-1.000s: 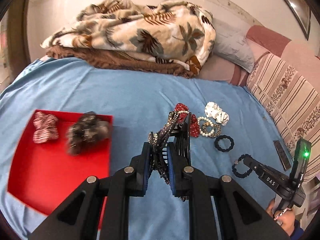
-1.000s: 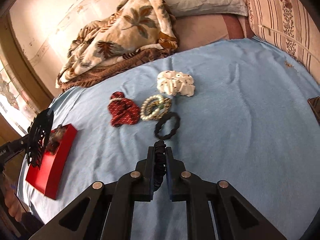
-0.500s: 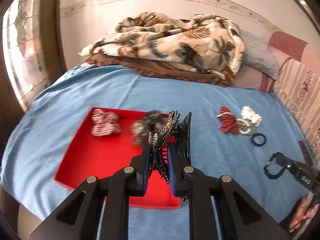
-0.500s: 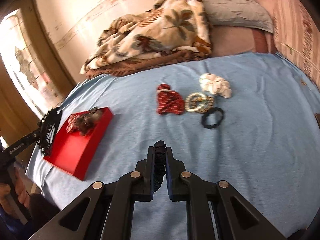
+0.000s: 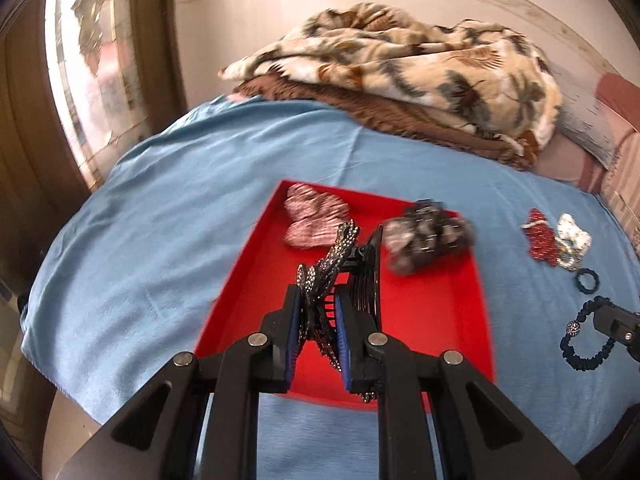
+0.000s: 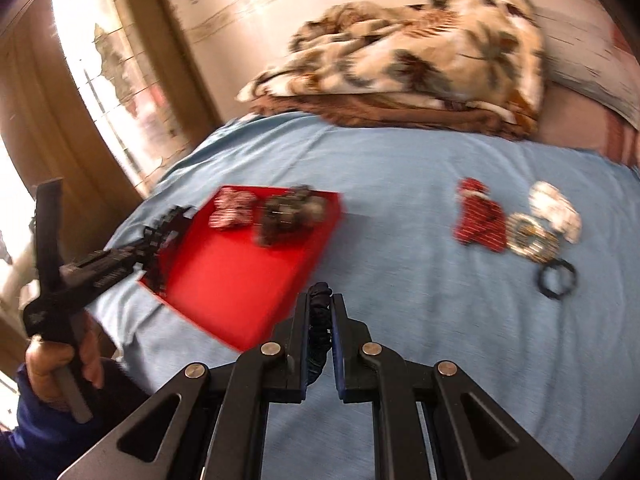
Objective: Organize jewelry
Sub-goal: 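Carry the claw clip and bracelet into the red tray and release both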
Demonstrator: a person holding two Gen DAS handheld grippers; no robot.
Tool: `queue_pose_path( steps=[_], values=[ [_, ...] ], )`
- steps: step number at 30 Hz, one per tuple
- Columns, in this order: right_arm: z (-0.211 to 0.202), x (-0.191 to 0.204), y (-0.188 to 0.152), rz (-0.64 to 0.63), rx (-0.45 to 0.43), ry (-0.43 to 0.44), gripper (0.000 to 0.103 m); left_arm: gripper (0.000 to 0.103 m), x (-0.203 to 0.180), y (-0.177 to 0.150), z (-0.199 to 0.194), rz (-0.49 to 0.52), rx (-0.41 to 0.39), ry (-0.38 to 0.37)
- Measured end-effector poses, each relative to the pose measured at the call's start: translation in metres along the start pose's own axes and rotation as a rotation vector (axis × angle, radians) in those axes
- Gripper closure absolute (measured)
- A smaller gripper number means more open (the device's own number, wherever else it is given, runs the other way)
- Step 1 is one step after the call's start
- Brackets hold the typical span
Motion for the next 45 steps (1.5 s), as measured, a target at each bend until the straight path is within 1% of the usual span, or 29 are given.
queue_pose_path(
  steps=[1,4,8,12,17,22,25,28,32,33,34,35,37,38,39,42,44,45],
  values=[
    [0.006,0.01,0.005,-0.008,0.006,0.031,0.092,0.087,0.005,-0.001,0.002,-0.009,0.003,0.005],
    [0.024,0.031,0.015,-0.023,0.025,0.083,0.092,0.087,0.017,-0.004,0.01,-0.022,0.013,0.019],
    [0.052,0.052,0.019,-0.042,0.055,0.099,0.092,0.087,0.027,-0.007,0.019,-0.038,0.031,0.021],
    [0.08,0.065,0.016,-0.039,0.098,0.112,0.092,0.087,0.036,-0.01,0.026,-0.063,0.048,0.017],
    [0.109,0.069,0.006,-0.042,0.159,0.1,0.092,0.087,0.042,-0.011,0.03,-0.086,0.055,0.01],
    [0.126,0.066,-0.006,-0.039,0.203,0.08,0.091,0.087,0.041,-0.012,0.034,-0.074,0.057,0.035],
    [0.13,0.065,-0.011,-0.047,0.215,0.063,0.091,0.087,0.04,-0.012,0.035,-0.07,0.056,0.045],
    [0.13,0.063,-0.014,-0.06,0.22,0.05,0.091,0.087,0.038,-0.012,0.033,-0.058,0.04,0.04],
    [0.129,0.064,-0.015,-0.075,0.22,0.039,0.091,0.086,0.036,-0.012,0.033,-0.046,0.036,0.057],
    [0.128,0.065,-0.015,-0.077,0.219,0.036,0.091,0.086,0.036,-0.013,0.033,-0.047,0.035,0.057],
    [0.128,0.065,-0.015,-0.081,0.217,0.036,0.091,0.083,0.036,-0.012,0.033,-0.049,0.033,0.056],
    [0.127,0.065,-0.015,-0.086,0.215,0.035,0.089,0.08,0.036,-0.012,0.033,-0.051,0.03,0.055],
    [0.124,0.067,-0.013,-0.094,0.2,0.031,0.076,0.063,0.038,-0.011,0.031,-0.065,0.013,0.055],
    [0.122,0.068,-0.013,-0.096,0.192,0.032,0.064,0.061,0.039,-0.011,0.028,-0.073,0.0,0.053],
    [0.119,0.069,-0.012,-0.097,0.18,0.037,0.056,0.059,0.04,-0.011,0.026,-0.082,-0.014,0.049],
    [0.108,0.072,-0.009,-0.106,0.151,0.048,0.053,0.053,0.042,-0.009,0.02,-0.1,-0.05,0.043],
    [0.099,0.072,-0.007,-0.112,0.131,0.055,0.052,0.051,0.044,-0.009,0.014,-0.113,-0.078,0.055],
    [0.093,0.071,-0.006,-0.112,0.121,0.055,0.05,0.049,0.046,-0.009,0.011,-0.119,-0.092,0.057]
  ],
)
Point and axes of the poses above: each gripper's, at about its wrist camera, not at the fingertips, and z roughly the way its jaws point, x to its left, y to its top, the point moved 3 cm from there along z, roughly the way its jaws point, and after that the axes turned 3 degrees about x, right-handed, at the moved point
